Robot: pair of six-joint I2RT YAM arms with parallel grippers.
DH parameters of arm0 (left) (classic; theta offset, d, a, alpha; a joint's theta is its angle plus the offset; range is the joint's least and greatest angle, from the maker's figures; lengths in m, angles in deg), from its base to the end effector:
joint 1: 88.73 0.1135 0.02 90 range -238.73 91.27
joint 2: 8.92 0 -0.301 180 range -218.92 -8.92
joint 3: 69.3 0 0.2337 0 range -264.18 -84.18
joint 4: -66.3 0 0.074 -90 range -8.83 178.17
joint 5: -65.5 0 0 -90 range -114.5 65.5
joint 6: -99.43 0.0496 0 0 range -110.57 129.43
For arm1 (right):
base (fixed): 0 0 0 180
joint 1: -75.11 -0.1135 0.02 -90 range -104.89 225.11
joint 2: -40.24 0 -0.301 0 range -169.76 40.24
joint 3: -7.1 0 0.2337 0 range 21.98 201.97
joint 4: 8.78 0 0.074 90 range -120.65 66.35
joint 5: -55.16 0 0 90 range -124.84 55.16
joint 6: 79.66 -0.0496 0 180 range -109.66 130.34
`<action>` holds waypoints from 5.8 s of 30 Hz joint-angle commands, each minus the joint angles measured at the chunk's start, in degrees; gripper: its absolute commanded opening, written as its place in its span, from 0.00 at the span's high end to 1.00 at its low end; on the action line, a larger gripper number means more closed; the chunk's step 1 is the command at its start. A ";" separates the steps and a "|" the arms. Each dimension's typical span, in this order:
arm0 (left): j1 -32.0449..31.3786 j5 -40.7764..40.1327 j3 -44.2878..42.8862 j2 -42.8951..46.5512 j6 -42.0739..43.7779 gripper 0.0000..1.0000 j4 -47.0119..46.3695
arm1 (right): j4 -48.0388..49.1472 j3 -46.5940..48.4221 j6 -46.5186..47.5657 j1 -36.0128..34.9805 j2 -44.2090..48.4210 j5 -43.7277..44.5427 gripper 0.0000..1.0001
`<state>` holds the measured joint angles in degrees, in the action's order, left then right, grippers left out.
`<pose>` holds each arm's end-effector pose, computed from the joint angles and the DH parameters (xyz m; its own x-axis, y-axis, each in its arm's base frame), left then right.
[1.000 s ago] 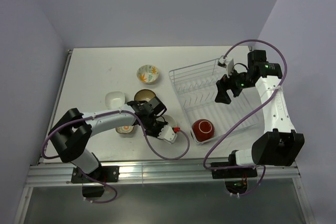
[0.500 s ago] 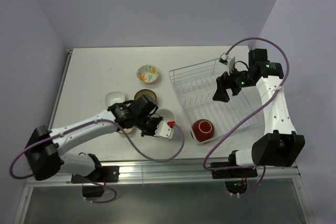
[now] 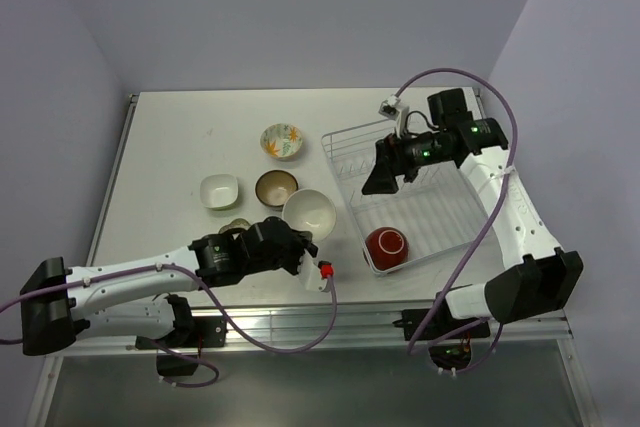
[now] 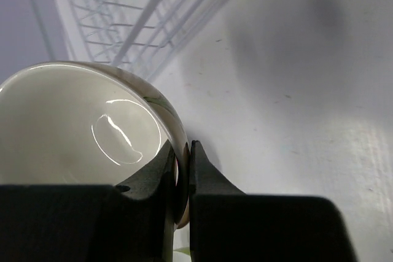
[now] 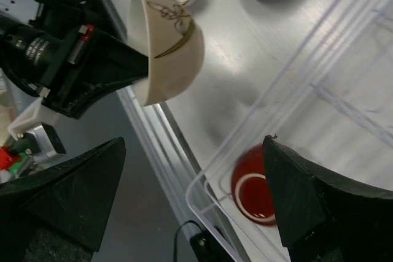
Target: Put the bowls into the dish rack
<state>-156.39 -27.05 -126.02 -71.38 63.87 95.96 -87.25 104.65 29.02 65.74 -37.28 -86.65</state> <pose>0.0834 -0.1972 0.2854 0.6124 0.6478 -0.4531 0.7085 -0.1955 0.6781 0.2199 0.0758 0.3982 -0.6342 -0.3053 -0.7103 -0.7491 0.4700 0.4668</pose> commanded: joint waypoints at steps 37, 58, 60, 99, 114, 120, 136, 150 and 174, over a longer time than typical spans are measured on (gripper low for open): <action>-3.88 -10.37 -2.89 3.66 0.85 1.00 -19.71 | 24.39 -7.79 -36.69 -17.18 -1.85 -5.23 0.00; -4.50 -10.11 -2.10 5.06 1.46 1.00 -22.44 | 24.74 -7.62 -37.57 -17.71 -5.10 -12.70 0.02; -4.50 -9.85 -2.10 5.33 1.46 1.00 -22.08 | 25.10 -7.70 -37.49 -17.62 -5.19 -13.40 0.05; -4.68 -8.00 -0.25 5.59 0.94 0.60 -18.13 | 23.69 -5.51 -31.07 -12.17 -1.76 -14.46 1.00; -4.68 -6.42 -0.61 3.13 2.52 0.57 -13.74 | 20.18 -4.63 -28.26 -13.13 -1.06 -11.65 1.00; -4.68 -7.30 -0.69 2.08 3.40 0.68 -13.38 | 19.03 -4.80 -26.33 -15.06 -0.10 -10.06 1.00; -4.68 -9.84 2.29 4.62 0.76 1.00 -20.59 | 18.15 -3.40 -27.81 -16.56 -0.44 -13.66 0.33; -4.68 -9.67 3.79 6.91 0.50 1.00 -21.91 | 24.74 -4.18 -37.30 -13.31 -1.23 -16.92 0.05; -4.67 -9.85 1.59 4.27 -0.56 0.78 -19.80 | 22.63 -4.10 -33.35 -13.31 -1.50 -14.72 1.00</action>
<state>-160.98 -36.36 -121.87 -66.63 63.89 76.29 -64.89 98.29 -5.76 52.50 -40.25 -97.54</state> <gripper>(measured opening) 0.172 0.793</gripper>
